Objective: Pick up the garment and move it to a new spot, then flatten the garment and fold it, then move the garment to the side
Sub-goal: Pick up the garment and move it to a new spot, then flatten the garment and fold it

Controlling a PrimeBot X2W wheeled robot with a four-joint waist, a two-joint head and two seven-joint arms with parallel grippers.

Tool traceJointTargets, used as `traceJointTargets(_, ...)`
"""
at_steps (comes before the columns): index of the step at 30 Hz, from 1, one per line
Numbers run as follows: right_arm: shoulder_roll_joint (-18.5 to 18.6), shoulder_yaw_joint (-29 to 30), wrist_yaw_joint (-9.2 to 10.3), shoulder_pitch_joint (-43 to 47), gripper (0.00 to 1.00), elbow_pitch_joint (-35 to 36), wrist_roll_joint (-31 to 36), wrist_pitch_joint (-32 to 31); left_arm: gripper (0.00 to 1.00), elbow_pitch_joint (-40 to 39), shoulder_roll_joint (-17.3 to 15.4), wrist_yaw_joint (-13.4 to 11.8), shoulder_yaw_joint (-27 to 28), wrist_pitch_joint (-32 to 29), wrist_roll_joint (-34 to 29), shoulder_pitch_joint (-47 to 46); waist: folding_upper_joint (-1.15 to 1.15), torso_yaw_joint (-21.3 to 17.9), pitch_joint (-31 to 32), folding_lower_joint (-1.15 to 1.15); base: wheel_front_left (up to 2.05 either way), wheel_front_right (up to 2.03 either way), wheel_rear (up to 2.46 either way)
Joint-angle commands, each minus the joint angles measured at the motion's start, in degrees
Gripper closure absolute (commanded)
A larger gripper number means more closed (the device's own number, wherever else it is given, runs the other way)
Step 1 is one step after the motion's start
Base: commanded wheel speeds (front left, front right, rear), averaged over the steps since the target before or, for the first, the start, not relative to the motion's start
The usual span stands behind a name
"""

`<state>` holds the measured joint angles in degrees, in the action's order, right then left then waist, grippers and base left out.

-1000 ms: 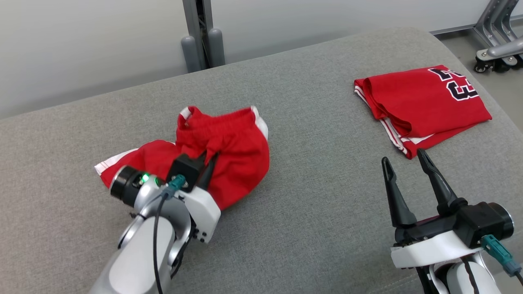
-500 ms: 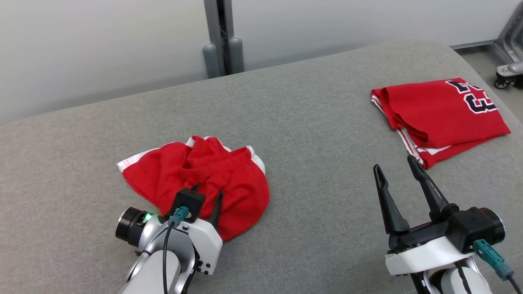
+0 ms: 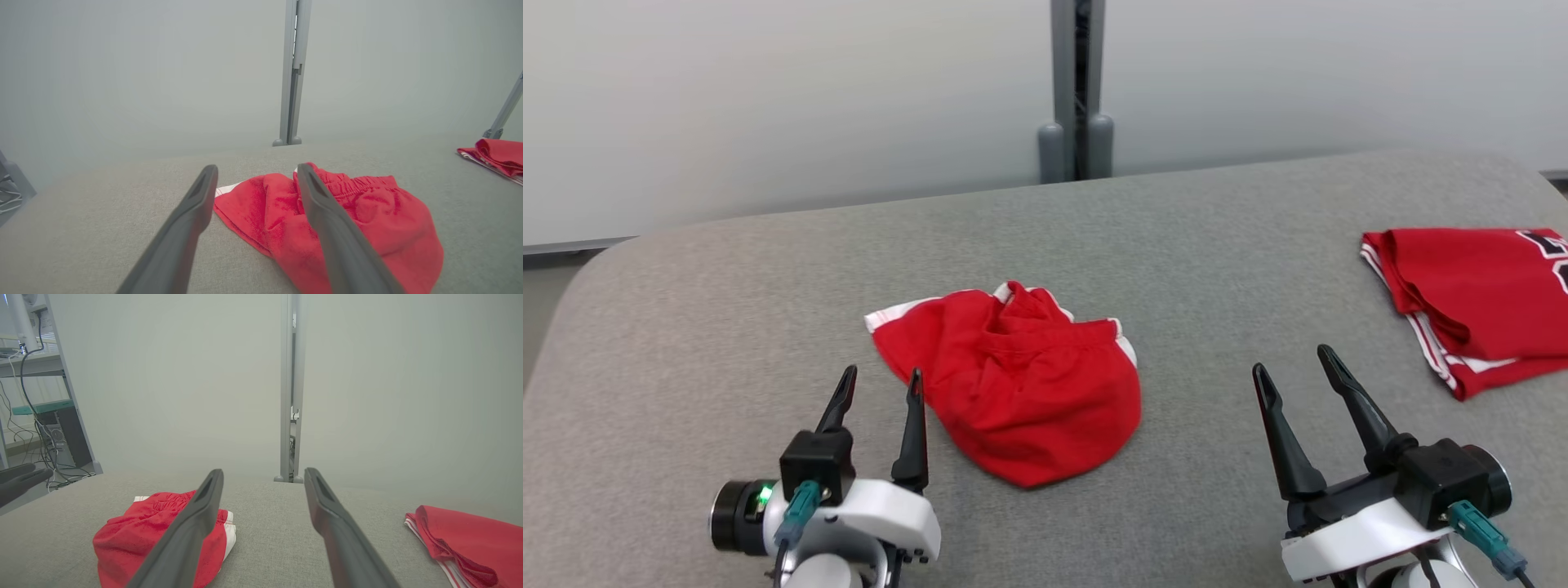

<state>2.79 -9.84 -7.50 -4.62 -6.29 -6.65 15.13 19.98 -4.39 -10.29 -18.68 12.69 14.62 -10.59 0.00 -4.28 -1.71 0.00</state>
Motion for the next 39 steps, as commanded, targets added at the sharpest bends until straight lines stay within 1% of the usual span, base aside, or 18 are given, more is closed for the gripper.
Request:
traceJointTargets(1, 0.27, 0.24, 0.02, 0.74, 0.0, -0.26, -0.25, 0.03, 0.0, -1.33, -0.14, -0.8, 0.64, 0.56, 0.61, 1.75, 0.0, 2.33, 1.6, 0.0, 0.0, 0.0, 0.0)
traceJointTargets(8, 0.27, 1.94, 0.02, 2.54, 0.0, -0.52, 0.01, 0.03, 0.0, -7.27, -1.27, -2.65, 2.33, 1.96, 0.52, 6.79, 0.0, 5.2, 3.54, 0.0, 0.0, 0.0, 0.0)
traceJointTargets(11, 0.27, 3.07, 0.02, 3.79, 0.0, -0.49, -0.07, 0.03, 0.0, -9.54, -1.5, -3.78, 3.46, 2.27, 0.12, 8.76, 0.0, 5.74, 4.31, 0.0, 0.0, 0.0, 0.0)
traceJointTargets(12, 0.27, 3.5, 0.02, 4.5, 0.0, -0.24, -0.21, 0.03, 0.0, -11.49, -1.33, -4.28, 4.21, 2.45, 0.07, 10.16, 0.0, 5.83, 4.64, 0.0, 0.0, 0.0, 0.0)
traceJointTargets(15, 0.26, 4.07, 0.02, 5.75, 0.0, 0.11, -0.46, 0.03, 0.0, -15.04, -0.93, -4.8, 6.01, 2.53, -0.24, 12.34, 0.0, 5.85, 4.93, 0.0, 0.0, 0.0, 0.0)
traceJointTargets(18, 0.26, 4.38, 0.02, 6.78, 0.0, 0.39, -0.49, 0.03, 0.0, -17.93, -0.32, -4.07, 7.13, 2.51, -1.34, 15.13, 0.0, 5.73, 5.12, 0.0, 0.0, 0.0, 0.0)
traceJointTargets(20, 0.27, 4.52, 0.02, 7.1, 0.0, 0.44, -0.5, 0.03, 0.0, -18.3, -0.18, -3.76, 7.34, 2.51, -1.83, 16.08, 0.0, 5.69, 5.14, 0.0, 0.0, 0.0, 0.0)
traceJointTargets(22, 0.26, 4.63, 0.02, 7.69, 0.0, 0.42, -0.54, 0.03, 0.0, -18.95, 0.16, -2.87, 7.52, 2.51, -2.54, 17.49, 0.0, 5.7, 5.16, 0.0, 0.0, 0.0, 0.0)
traceJointTargets(24, 0.27, 4.66, 0.02, 7.85, 0.0, 0.45, -0.49, 0.03, 0.0, -18.86, 0.28, -2.08, 7.53, 2.52, -3.94, 18.5, 0.0, 5.77, 5.13, 0.0, 0.0, 0.0, 0.0)
traceJointTargets(29, 0.26, 4.58, 0.02, 8.02, 0.0, 0.32, -0.59, 0.03, 0.0, -18.03, 0.6, -1.01, 8.2, 2.53, -6.0, 19.15, 0.0, 6.07, 4.95, 0.0, 0.0, 0.0, 0.0)
traceJointTargets(39, 0.26, 4.31, 0.02, 6.77, 0.0, 0.05, -0.43, 0.03, 0.0, -15.79, 1.13, -0.02, 9.06, 2.53, -6.6, 18.33, 0.0, 5.72, 4.76, 0.0, 0.0, 0.0, 0.0)
